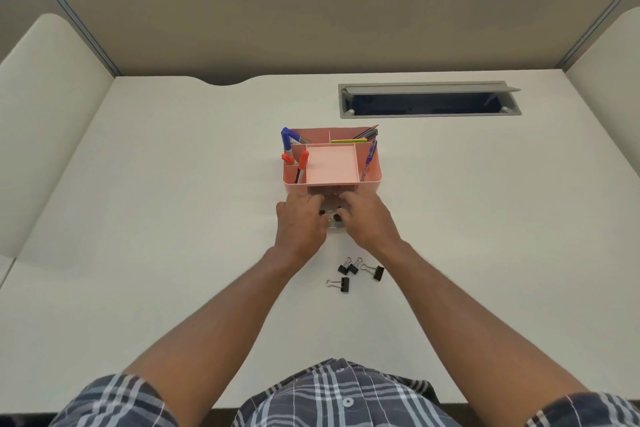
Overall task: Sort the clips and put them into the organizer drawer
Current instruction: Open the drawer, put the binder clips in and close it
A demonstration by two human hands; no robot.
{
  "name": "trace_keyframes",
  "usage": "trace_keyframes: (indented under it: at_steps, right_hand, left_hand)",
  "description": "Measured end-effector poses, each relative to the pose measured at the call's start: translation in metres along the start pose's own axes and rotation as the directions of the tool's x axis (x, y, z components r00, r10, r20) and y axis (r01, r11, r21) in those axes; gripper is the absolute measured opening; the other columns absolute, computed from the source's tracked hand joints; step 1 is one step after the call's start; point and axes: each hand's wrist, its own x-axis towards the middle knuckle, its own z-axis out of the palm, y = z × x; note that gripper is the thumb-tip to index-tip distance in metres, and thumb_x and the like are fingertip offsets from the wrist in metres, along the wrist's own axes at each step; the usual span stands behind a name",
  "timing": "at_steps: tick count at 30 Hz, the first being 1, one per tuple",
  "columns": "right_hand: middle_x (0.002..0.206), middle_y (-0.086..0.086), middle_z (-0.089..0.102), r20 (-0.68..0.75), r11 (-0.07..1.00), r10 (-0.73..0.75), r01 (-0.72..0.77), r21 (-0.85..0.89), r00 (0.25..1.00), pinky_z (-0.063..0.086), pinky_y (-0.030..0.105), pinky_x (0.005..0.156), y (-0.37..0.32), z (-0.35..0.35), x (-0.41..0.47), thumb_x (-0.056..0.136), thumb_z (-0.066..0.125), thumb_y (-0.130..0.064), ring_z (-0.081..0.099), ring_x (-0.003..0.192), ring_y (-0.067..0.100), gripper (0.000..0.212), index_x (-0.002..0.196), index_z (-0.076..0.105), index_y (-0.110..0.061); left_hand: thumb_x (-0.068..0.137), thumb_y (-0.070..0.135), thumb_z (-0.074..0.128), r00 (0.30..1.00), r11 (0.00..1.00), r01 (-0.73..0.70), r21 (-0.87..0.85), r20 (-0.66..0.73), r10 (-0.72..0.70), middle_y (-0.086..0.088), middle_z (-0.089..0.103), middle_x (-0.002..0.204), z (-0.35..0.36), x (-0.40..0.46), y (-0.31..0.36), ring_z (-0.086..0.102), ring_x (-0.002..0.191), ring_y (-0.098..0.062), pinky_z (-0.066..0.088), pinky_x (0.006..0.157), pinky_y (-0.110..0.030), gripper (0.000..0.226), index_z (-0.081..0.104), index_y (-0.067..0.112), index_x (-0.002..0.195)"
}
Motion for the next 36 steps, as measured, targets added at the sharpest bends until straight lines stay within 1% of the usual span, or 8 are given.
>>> trace_keyframes:
  at_steps: [5,10,12,22,26,30,33,36]
  right_hand:
    - [0.097,0.000,0.066,0.022,0.992,0.125,-0.125,-0.001,0.992,0.047,0.032,0.072,0.017,-0.012,-0.025,0.092,0.053,-0.021,0.060,0.088,0.020,0.016,0.100,0.067,-0.019]
    - [0.115,0.007,0.061,0.296,0.919,0.374,-0.308,-0.246,0.879,0.045,0.031,0.081,0.042,-0.011,-0.063,0.087,0.062,-0.030,0.060,0.103,0.027,0.036,0.120,0.061,-0.017]
    - [0.118,0.010,0.052,0.346,0.905,0.404,-0.314,-0.286,0.847,0.047,0.034,0.082,0.044,-0.005,-0.080,0.084,0.065,-0.029,0.058,0.104,0.030,0.040,0.120,0.055,-0.014]
    - [0.107,0.007,0.052,0.230,0.953,0.291,-0.262,-0.149,0.928,0.043,0.032,0.075,0.037,0.018,-0.094,0.090,0.055,-0.020,0.056,0.088,0.026,0.016,0.103,0.060,-0.013]
    - [0.107,0.005,0.053,0.143,0.966,0.258,-0.254,-0.044,0.956,0.045,0.030,0.076,0.030,0.009,-0.077,0.091,0.058,-0.023,0.059,0.087,0.024,0.017,0.105,0.063,-0.014]
    - [0.107,0.003,0.053,0.031,0.984,0.176,-0.177,0.023,0.984,0.045,0.026,0.078,0.017,-0.003,-0.048,0.092,0.058,-0.020,0.058,0.090,0.020,0.019,0.109,0.064,-0.014]
    - [0.101,0.005,0.053,-0.001,0.995,0.098,-0.098,0.027,0.995,0.047,0.029,0.076,0.007,-0.005,-0.026,0.091,0.057,-0.015,0.057,0.087,0.022,0.014,0.102,0.066,-0.011]
    - [0.110,0.008,0.055,0.016,0.998,0.056,-0.056,0.014,0.998,0.049,0.032,0.077,0.002,-0.003,-0.011,0.091,0.057,-0.011,0.058,0.091,0.026,0.014,0.099,0.068,-0.007]
  left_hand:
    - [0.085,0.014,0.062,0.974,0.969,-0.198,-0.148,-0.143,0.177,0.002,0.064,0.089,-0.002,-0.032,0.001,0.054,0.086,-0.021,0.043,0.074,-0.038,0.007,0.064,0.015,0.092]
    - [0.089,0.037,0.058,0.966,0.986,-0.097,-0.139,0.224,0.127,-0.002,0.063,0.098,0.021,-0.071,0.014,0.054,0.093,-0.023,0.045,0.085,-0.037,0.028,0.066,0.016,0.105]
    - [0.088,0.039,0.057,0.952,0.993,-0.074,-0.087,0.289,0.097,-0.002,0.061,0.099,0.029,-0.078,0.020,0.053,0.094,-0.024,0.044,0.084,-0.035,0.028,0.065,0.017,0.104]
    - [0.087,0.019,0.051,0.963,0.998,0.006,-0.065,0.269,0.012,-0.007,0.059,0.096,0.023,-0.072,0.021,0.054,0.092,-0.028,0.044,0.077,-0.037,0.016,0.059,0.011,0.099]
    - [0.088,0.019,0.060,0.995,0.993,-0.026,-0.119,0.094,0.038,-0.010,0.063,0.098,0.009,-0.062,0.017,0.057,0.091,-0.028,0.047,0.079,-0.036,0.022,0.062,0.008,0.108]
    - [0.085,0.014,0.064,0.996,0.990,-0.058,-0.126,-0.071,0.049,-0.006,0.063,0.091,-0.013,-0.035,0.019,0.054,0.083,-0.022,0.047,0.071,-0.032,0.015,0.062,0.011,0.099]
    - [0.085,0.016,0.063,0.999,0.995,-0.019,-0.098,-0.049,0.014,-0.002,0.060,0.090,-0.018,-0.013,0.018,0.053,0.078,-0.017,0.047,0.064,-0.027,0.008,0.060,0.015,0.093]
    - [0.084,0.016,0.064,1.000,0.997,-0.005,-0.073,-0.010,0.004,-0.003,0.061,0.092,-0.017,-0.001,0.017,0.055,0.080,-0.021,0.053,0.066,-0.036,0.008,0.060,0.015,0.090]
